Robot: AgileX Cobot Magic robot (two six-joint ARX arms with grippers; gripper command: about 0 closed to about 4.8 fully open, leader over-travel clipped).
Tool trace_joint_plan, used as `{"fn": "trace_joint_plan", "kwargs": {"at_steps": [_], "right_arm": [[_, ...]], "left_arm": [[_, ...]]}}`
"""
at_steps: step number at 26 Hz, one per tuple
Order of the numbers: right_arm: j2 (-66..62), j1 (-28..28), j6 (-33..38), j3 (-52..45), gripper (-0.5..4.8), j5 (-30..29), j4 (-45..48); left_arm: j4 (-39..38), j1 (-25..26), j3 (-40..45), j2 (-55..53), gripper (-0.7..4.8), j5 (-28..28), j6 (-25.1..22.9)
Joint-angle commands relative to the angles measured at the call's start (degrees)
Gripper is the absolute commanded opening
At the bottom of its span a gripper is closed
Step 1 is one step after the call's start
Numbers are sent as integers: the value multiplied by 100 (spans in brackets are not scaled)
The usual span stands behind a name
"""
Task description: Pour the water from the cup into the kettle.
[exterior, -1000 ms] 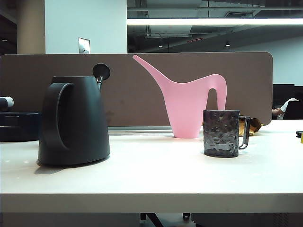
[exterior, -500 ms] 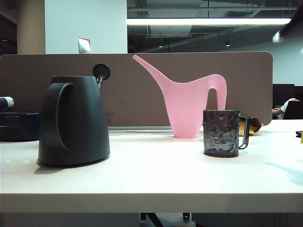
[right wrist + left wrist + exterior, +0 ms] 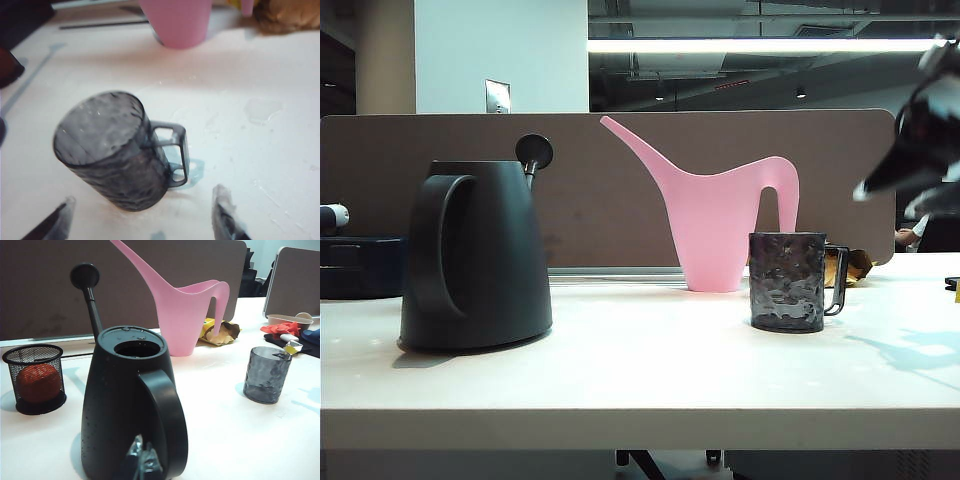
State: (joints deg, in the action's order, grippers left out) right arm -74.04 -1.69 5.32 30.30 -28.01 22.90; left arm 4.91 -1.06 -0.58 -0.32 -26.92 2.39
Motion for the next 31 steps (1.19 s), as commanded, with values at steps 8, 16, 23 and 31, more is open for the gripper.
{"fn": "trace_joint_plan", "kwargs": {"at_steps": [8,16,23,31], "right_arm": [[-1683,9,-22,20,360,101,1635],[-2267,9,-20,39,355,109,2455],[-2581,61,57,431,355,107,2490],[-3091,391,68,909,301,374,2492]], "left_arm": [[28,-4,-11,-4,-5,-33,-2],[28,-4,-11,-4,-5,-31,-2],[26,-4,-11,-4,-5,-31,-2],[-11,-4,-11,-4,-5,-28,-4]]}}
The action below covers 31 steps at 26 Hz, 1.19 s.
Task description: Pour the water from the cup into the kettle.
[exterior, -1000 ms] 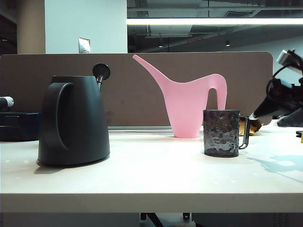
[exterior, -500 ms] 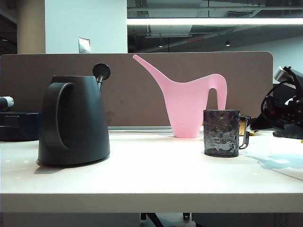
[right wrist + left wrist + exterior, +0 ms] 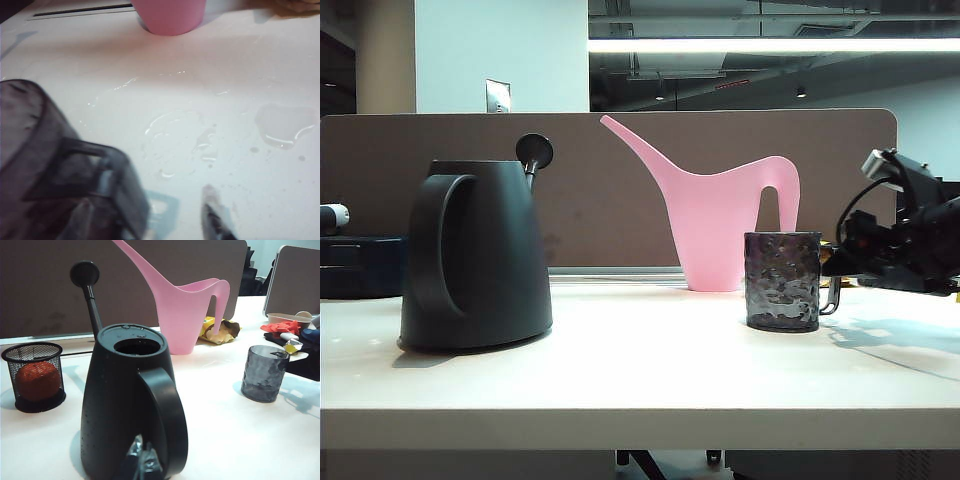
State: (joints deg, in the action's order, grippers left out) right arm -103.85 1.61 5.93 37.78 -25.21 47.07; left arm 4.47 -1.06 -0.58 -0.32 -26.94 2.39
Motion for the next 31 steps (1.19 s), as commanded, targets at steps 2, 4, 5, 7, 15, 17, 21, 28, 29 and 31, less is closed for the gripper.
{"fn": "trace_joint_plan", "kwargs": {"at_steps": [2,4,5,7,15,17,21,28,29,31], "right_arm": [[-278,120,11,337,301,101,74],[-413,181,11,481,301,116,42],[-455,186,11,520,301,111,26],[-549,214,9,634,300,118,-61],[-616,216,4,710,26,175,-35],[-616,216,4,710,-8,175,-17],[-579,214,4,706,-9,175,-11],[111,214,-26,706,-9,490,-310],[293,214,-61,706,-9,544,-474],[498,214,-107,706,-9,588,-688]], "left_arm": [[31,-4,-11,-4,-5,-22,-4],[33,-4,-11,-4,-5,-17,-4],[33,-4,-11,-4,-5,-17,-4],[33,-4,-11,-4,-5,-13,-4],[31,-4,-11,-4,-5,-13,-7],[31,-4,-11,-4,-5,-11,-7],[31,-4,-11,-4,-5,-13,-7],[-271,-4,-13,-4,-5,-103,-7],[-411,-4,-13,-4,-5,-264,-7],[-522,-4,-13,-4,-5,-442,-7]]}}
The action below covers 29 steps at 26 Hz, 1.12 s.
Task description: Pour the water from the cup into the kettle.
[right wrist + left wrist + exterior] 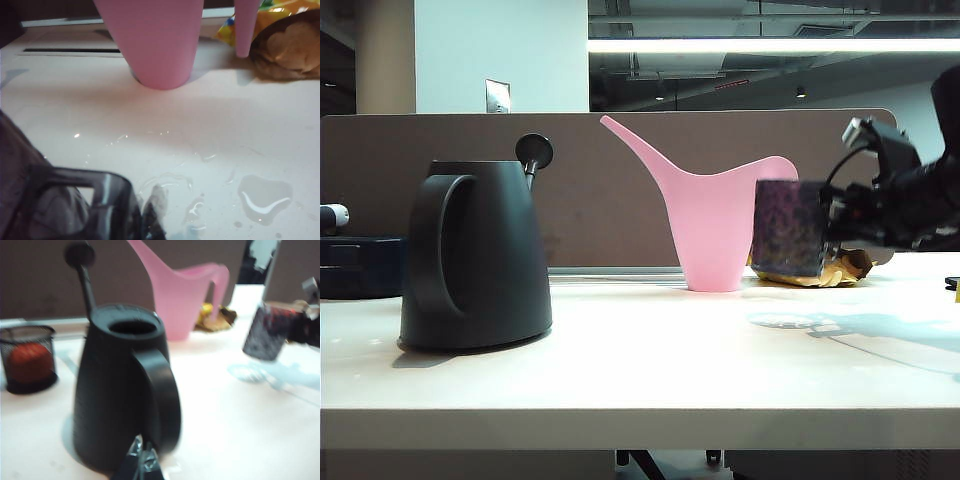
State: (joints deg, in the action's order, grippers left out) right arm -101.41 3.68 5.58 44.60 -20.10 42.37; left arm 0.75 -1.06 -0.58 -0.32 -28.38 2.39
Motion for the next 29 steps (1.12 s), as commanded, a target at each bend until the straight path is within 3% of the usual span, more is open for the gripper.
{"fn": "trace_joint_plan", "kwargs": {"at_steps": [1,6,12,15,29], "right_arm": [[463,9,-177,24,-9,77,-444],[1290,26,-181,63,-9,273,-1161],[1956,264,-304,1108,-9,544,-3211],[1985,754,-778,1884,-9,1283,-4057],[1821,1902,-997,3285,-9,2214,-4769]], "left_arm": [[-219,-4,-11,-4,-5,-446,-7],[-238,-2,-17,-4,-5,-509,-24],[-129,-2,-28,-4,-5,-507,-22],[-107,0,-87,-4,-5,-494,-24],[26,0,-103,-4,-5,-485,-22]]}}
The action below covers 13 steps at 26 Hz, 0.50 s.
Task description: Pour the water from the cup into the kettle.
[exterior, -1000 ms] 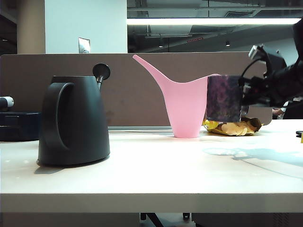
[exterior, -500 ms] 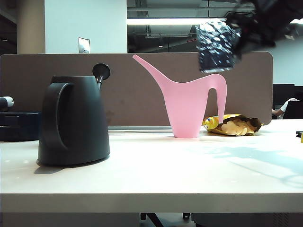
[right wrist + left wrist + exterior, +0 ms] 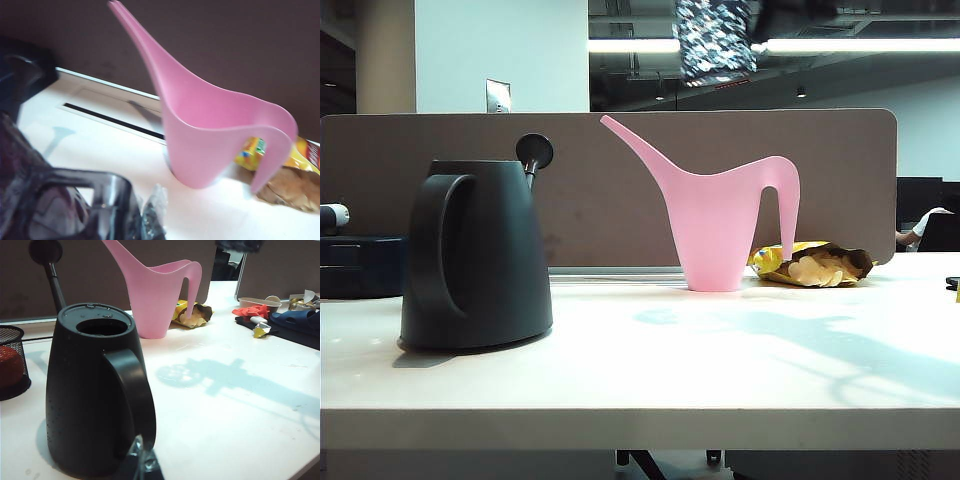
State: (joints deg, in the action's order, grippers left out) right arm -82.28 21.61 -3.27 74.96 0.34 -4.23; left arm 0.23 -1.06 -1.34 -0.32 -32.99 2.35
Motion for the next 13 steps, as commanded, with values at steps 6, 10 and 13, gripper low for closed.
{"fn": "trace_joint_plan", "kwargs": {"at_steps": [6,10,13], "right_arm": [[-415,426,-492,828,-9,529,-483],[-647,656,-601,1110,-9,621,-573],[-903,872,-719,1394,-9,695,-684]], "left_arm": [[81,7,-26,-4,-5,-20,-17],[138,4,-26,-4,-5,-2,-17],[293,4,-26,-4,-5,2,-17]]}}
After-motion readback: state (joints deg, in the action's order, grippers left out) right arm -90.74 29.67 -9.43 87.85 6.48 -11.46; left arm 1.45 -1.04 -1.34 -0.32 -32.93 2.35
